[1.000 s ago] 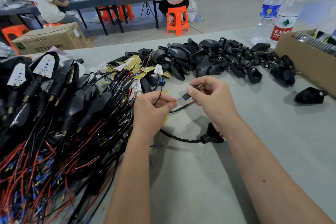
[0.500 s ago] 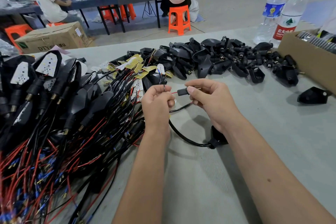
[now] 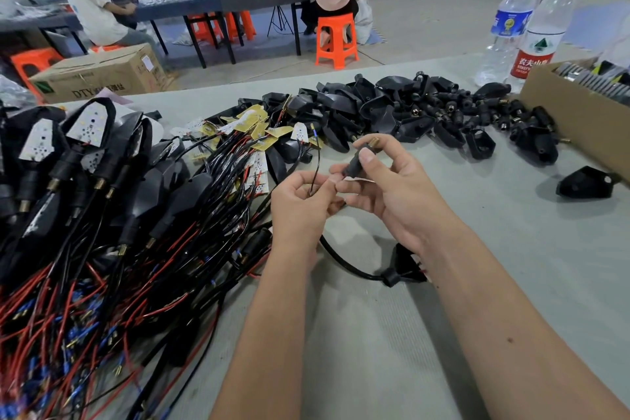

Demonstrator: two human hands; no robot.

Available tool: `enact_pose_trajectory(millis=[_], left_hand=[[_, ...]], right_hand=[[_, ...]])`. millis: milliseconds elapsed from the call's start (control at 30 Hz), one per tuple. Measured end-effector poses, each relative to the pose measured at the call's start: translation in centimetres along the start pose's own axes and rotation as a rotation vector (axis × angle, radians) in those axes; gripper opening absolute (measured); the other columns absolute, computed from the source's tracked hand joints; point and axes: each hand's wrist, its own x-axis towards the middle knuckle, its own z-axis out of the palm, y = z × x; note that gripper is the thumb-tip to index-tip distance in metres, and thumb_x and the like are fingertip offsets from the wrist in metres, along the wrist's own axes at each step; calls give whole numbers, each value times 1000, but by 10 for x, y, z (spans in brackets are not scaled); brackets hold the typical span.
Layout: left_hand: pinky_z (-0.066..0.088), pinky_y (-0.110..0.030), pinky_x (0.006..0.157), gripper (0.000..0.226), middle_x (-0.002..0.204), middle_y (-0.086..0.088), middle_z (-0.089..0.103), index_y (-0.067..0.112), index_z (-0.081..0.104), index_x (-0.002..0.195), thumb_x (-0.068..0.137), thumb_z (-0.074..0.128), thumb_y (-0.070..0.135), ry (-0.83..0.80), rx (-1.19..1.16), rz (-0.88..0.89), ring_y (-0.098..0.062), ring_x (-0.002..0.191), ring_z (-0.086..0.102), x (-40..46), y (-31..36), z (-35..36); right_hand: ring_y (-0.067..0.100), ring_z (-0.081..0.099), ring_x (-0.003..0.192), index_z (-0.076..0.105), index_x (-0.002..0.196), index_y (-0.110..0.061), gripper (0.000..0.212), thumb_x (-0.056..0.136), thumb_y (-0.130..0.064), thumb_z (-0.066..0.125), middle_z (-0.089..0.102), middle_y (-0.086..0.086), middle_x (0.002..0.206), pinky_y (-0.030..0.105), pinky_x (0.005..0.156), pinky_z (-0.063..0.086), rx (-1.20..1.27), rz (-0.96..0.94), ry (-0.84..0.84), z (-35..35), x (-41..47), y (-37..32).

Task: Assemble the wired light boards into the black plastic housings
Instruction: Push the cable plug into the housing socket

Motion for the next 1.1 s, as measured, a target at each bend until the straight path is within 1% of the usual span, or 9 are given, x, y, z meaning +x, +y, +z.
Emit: enact_pose_trajectory(millis=[67,200,300,400,633,733,833,967,1100], left_hand=[[58,-25,66,5,77,-11,70,8,69,90,93,71,5,-13,-15,-26,-17,66,65,0,3,-2],[61,-29,82,11,77,-7,70,7,75,94,94,66,0,-32,-49,-98,-18,74,67,2,7,-8],[61,-24,74,14,74,-8,72,4,76,93,92,67,-7,-2,-20,-64,-18,70,68,1,8,-8],[60,-24,68,13,75,-11,73,3,76,91,87,72,-9,22,-29,-41,-21,69,69,-1,9,-8],[60,-29,73,13,79,-15,71,1,74,94,88,70,-10,-72,51,-1,-18,65,65,-3,12,-6],[59,-26,71,18,81,-13,69,3,71,100,89,68,-11,-78,62,-31,-17,64,65,-2,11,-6],[57,-22,66,18,78,-9,69,3,73,98,90,66,-11,-95,61,-52,-15,63,63,-1,10,-6],[57,-23,67,13,74,-5,71,6,75,93,91,68,-6,-103,53,-41,-14,65,63,-2,9,-5],[59,-25,71,9,75,-8,71,6,73,93,91,71,-2,-99,-15,-15,-15,65,64,-2,8,-5]], right_hand=[[28,74,81,61,111,-16,10,108,-16,52,71,23,97,30,70,61,28,-21,69,-1,1,1],[23,70,80,63,105,-17,10,107,-15,54,67,19,88,27,73,60,49,-93,202,-5,6,1],[20,68,78,63,106,-19,8,107,-18,56,68,19,91,25,72,58,53,-114,239,-6,7,1],[20,68,75,65,106,-20,6,106,-19,58,72,20,94,24,68,57,56,-109,221,-6,6,1],[14,64,68,73,109,-19,11,101,-17,65,74,8,96,21,58,52,-8,-32,193,0,3,0],[11,56,64,76,111,-22,14,99,-22,68,64,0,87,18,50,42,82,-55,260,0,4,-1],[9,44,60,78,111,-18,16,97,-19,71,59,-5,74,18,48,32,94,-74,328,-2,6,0],[8,54,63,76,107,-12,13,97,-10,68,66,1,74,16,51,42,122,-81,262,-3,7,2],[10,54,62,74,105,-6,10,97,-9,69,64,6,76,16,57,49,-19,13,196,-2,7,6]])
